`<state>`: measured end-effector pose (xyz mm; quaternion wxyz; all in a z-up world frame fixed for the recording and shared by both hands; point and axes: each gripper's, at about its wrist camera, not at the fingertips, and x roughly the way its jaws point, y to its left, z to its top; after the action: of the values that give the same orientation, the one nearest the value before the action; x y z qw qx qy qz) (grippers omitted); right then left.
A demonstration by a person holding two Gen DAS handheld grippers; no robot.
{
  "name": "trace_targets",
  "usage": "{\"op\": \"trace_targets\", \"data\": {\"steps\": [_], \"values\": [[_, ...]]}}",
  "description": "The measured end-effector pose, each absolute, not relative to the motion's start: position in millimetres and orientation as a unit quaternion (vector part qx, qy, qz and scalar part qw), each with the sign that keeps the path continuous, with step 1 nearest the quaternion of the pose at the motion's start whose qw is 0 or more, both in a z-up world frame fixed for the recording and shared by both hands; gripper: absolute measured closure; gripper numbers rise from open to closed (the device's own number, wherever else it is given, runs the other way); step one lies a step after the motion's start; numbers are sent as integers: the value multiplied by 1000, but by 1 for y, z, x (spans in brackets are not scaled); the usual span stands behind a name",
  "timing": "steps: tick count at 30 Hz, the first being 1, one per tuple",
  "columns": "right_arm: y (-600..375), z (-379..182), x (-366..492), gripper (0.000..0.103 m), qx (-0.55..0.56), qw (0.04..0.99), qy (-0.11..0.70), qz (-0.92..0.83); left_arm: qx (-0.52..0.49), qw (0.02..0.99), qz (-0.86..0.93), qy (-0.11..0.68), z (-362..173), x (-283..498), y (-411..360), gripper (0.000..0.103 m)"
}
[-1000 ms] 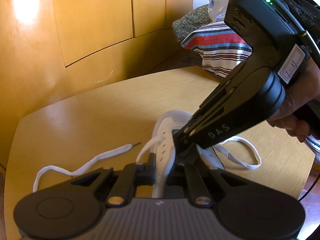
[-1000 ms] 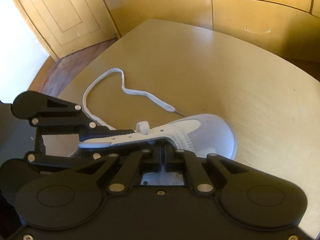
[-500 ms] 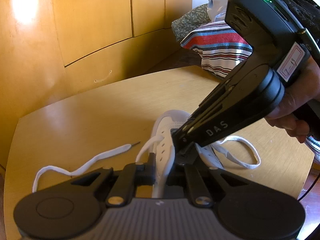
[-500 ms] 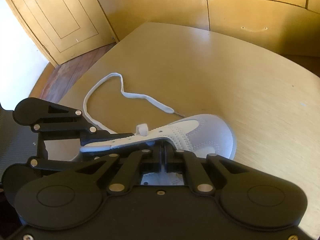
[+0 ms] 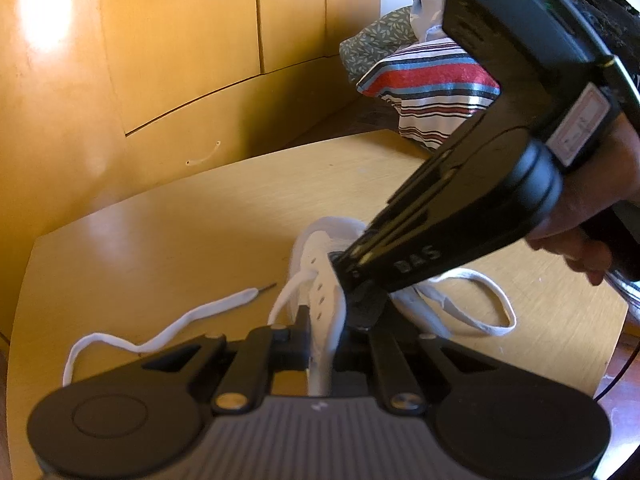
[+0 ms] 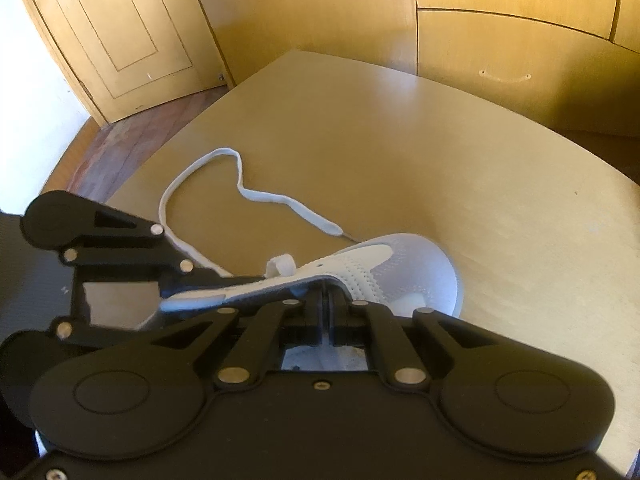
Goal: Lace up shoes with both hands
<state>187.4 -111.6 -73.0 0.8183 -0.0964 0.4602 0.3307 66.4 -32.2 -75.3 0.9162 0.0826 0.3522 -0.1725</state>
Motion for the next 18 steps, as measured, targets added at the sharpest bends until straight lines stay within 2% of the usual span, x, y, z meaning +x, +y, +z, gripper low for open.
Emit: {"op": "trace_targets", "data": {"steps": [8,18], "values": [[-98,-73,179,100,-166,813,452,328,82,916,-173,353,-75,65,-37,94],[-108,-69,184,100,-131,819,453,327,79,916,-175,353,-75,68,-40,94]]}}
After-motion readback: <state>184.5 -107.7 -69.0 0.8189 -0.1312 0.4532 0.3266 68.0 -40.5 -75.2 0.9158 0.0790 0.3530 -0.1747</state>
